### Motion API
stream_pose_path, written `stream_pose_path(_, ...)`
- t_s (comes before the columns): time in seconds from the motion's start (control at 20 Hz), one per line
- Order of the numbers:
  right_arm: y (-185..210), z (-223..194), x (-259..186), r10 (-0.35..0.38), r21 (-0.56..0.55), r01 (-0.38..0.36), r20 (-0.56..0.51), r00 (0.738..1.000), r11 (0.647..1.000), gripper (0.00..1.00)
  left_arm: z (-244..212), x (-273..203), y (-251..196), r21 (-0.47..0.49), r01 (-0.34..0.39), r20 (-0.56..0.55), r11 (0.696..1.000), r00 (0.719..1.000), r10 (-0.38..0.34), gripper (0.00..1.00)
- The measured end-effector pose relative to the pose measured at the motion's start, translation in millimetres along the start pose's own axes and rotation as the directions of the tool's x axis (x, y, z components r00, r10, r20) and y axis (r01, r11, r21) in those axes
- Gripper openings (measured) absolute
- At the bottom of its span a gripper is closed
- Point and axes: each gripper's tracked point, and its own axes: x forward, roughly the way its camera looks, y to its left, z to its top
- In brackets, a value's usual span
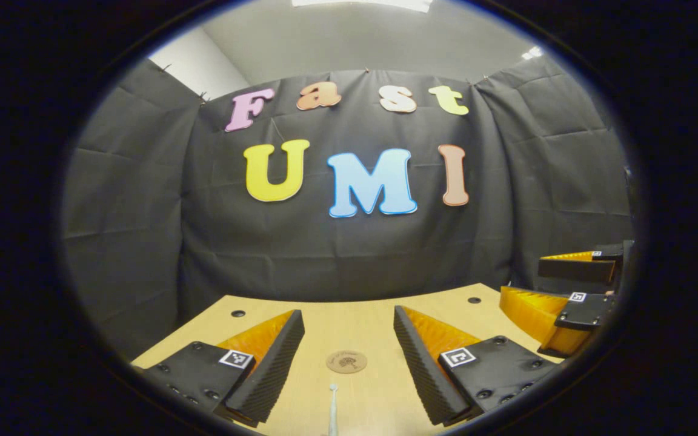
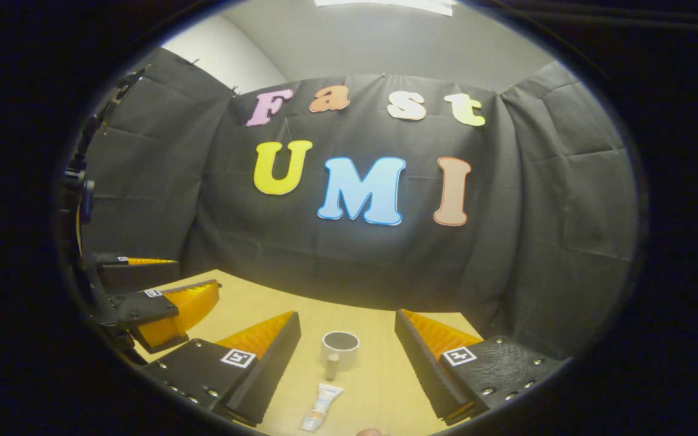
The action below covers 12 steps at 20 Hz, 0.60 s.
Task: Put the toothbrush and toothpaste on the desktop into the cup, then pick up the cup and place it on the coaster on the desktop.
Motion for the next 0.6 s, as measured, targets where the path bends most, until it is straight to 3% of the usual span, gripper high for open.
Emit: stream_pose_path(0.6, 3.0, -36.4, 22.5, 0.005, 0.047, 0.002, -0.134, 0.991, 0.999, 0.96, -28.2, -7.2, -7.3, -0.001, 0.025, -0.149, 1.000, 0.989, -0.025, 0.96)
